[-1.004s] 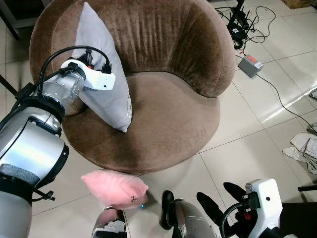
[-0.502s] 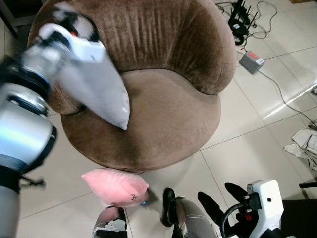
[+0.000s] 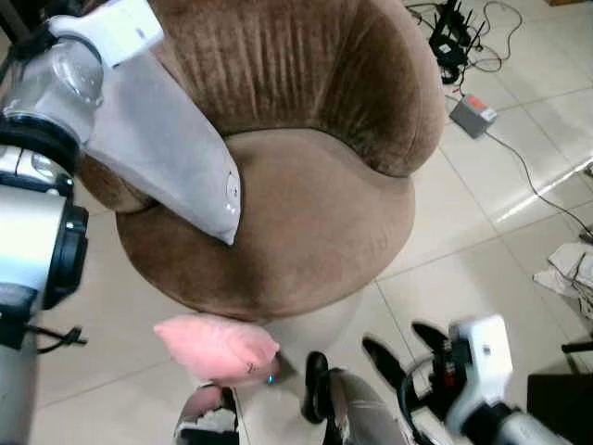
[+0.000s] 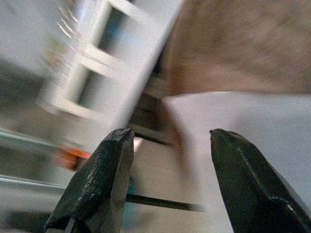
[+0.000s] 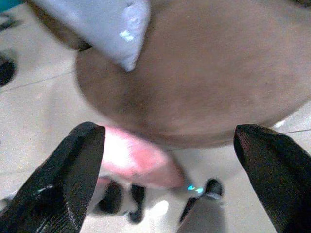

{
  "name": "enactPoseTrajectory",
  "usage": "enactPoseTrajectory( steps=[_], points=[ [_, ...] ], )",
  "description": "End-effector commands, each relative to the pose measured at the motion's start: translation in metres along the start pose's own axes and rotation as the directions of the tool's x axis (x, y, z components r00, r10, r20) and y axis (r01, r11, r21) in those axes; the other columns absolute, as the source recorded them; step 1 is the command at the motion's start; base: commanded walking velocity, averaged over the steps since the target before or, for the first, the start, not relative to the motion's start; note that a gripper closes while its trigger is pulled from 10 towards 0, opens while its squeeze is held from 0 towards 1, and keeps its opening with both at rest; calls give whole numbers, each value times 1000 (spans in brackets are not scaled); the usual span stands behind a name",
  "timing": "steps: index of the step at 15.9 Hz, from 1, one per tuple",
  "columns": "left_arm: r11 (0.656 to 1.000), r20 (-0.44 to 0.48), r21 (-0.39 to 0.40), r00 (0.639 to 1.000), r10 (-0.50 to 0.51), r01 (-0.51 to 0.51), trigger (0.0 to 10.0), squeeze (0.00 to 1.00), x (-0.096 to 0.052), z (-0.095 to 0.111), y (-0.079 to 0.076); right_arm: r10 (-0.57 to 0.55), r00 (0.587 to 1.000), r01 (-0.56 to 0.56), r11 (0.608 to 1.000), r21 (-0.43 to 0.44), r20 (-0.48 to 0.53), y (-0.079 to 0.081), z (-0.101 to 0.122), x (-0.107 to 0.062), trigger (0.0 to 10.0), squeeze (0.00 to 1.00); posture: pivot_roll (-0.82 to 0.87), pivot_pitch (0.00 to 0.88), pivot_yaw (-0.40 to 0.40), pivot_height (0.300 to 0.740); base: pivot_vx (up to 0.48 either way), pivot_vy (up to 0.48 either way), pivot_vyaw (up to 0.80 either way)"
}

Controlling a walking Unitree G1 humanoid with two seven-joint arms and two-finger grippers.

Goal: Move the pillow to the sofa from floor

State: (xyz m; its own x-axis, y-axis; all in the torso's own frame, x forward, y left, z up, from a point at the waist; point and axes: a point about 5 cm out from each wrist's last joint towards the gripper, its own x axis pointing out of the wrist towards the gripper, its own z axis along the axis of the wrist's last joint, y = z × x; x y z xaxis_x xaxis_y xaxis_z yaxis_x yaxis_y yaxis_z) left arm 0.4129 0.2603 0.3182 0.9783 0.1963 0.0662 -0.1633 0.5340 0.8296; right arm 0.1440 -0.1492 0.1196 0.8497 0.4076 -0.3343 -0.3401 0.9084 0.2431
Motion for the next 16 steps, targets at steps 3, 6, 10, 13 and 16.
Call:
enactPoseTrajectory(
  steps=[3, 6, 10, 13, 16],
  points=[
    [878, 30, -466, 994, -107, 109, 10000, 0, -1, -10, -23, -242, 967, 246, 968, -48, 80, -43, 6, 37, 10000, 94, -159, 159, -22, 740, 0, 0, 0],
    [732, 129, -634, 967, -218, 249, 10000, 0, -9, -29, -59, -195, 970, 204, 978, -47, 148, -53, 20, 92, 10000, 110, -19, 77, -7, 740, 0, 0, 0],
    [611, 143, -754, 969, -203, 240, 10000, 0, -23, -63, -88, -144, 967, 163, 984, -75, 209, -49, 35, 141, 10000, 106, 112, 0, -31, 740, 0, 0, 0],
    [525, 253, -773, 932, -258, 355, 10000, 0, -56, -70, -156, -124, 957, 154, 983, -97, 261, -47, 46, 161, 10000, 102, 187, 0, -45, 740, 0, 0, 0],
    [501, 275, -747, 889, -365, 437, 10000, 0, -102, -77, -212, -103, 952, 142, 983, -119, 287, -43, 48, 166, 10000, 102, 208, 0, -53, 740, 0, 0, 0]
  ],
)
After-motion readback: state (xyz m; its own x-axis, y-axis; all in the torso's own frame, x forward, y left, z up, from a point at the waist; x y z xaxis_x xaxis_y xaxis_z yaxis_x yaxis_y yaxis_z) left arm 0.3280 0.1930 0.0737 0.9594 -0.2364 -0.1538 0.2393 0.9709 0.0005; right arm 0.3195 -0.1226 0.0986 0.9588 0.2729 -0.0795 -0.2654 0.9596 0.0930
